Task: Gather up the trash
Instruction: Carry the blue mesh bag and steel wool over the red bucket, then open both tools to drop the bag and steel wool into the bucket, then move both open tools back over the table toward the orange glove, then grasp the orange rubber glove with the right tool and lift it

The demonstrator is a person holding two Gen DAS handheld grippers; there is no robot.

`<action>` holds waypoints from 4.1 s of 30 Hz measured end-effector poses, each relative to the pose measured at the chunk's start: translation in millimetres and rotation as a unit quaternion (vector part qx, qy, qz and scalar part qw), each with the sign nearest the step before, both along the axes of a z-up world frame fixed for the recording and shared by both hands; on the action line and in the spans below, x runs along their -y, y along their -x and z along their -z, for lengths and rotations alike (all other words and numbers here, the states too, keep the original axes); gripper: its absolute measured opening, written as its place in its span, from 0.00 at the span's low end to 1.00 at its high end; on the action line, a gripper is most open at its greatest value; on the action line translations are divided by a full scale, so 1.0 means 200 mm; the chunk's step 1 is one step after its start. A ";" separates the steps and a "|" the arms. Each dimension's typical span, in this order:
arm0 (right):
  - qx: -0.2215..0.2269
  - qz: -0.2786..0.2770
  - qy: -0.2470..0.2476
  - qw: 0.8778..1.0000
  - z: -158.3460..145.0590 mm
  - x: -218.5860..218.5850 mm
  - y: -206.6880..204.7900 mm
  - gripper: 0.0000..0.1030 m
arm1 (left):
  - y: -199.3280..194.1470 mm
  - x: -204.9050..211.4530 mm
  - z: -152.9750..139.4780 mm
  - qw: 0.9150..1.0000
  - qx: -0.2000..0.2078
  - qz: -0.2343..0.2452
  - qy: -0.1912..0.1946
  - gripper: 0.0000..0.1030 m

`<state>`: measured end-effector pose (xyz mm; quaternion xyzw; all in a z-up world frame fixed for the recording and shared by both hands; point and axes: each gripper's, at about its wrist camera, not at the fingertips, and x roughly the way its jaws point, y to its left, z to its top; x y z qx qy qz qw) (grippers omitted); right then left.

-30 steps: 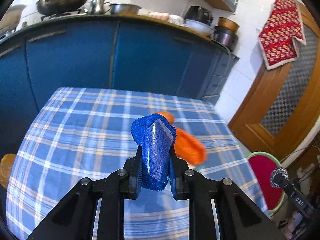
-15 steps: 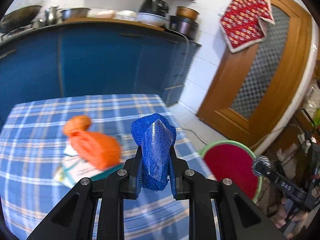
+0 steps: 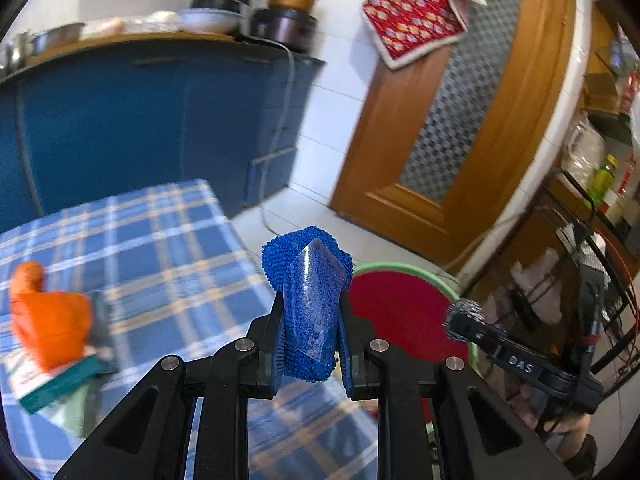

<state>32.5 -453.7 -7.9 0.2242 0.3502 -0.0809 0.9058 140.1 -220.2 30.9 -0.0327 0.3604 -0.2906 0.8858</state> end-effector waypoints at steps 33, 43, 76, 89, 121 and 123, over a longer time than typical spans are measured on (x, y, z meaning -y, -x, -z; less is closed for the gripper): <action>-0.017 0.029 -0.016 0.999 0.11 0.13 0.01 0.57 | 0.03 0.27 0.23 0.994 -0.057 0.087 -0.039 0.45; -0.006 0.023 -0.010 1.000 0.04 0.07 0.07 0.57 | 0.07 0.19 0.16 0.996 -0.047 0.067 -0.034 0.45; 0.016 -0.089 0.014 0.996 -0.16 -0.51 0.05 0.62 | 0.15 -0.66 0.00 0.991 -0.010 -0.127 -0.029 0.46; 0.011 -0.157 0.026 0.987 -0.19 -0.84 -0.10 0.64 | 0.14 -1.01 0.04 0.977 -0.007 -0.212 -0.038 0.46; -0.009 -0.269 0.054 0.961 -0.03 -1.54 -0.64 0.73 | -0.06 -1.38 0.29 0.952 -0.069 -0.293 -0.046 0.46; -0.010 -0.273 0.052 0.961 -0.02 -1.55 -0.66 0.73 | -0.07 -1.38 0.30 0.952 -0.072 -0.294 -0.046 0.46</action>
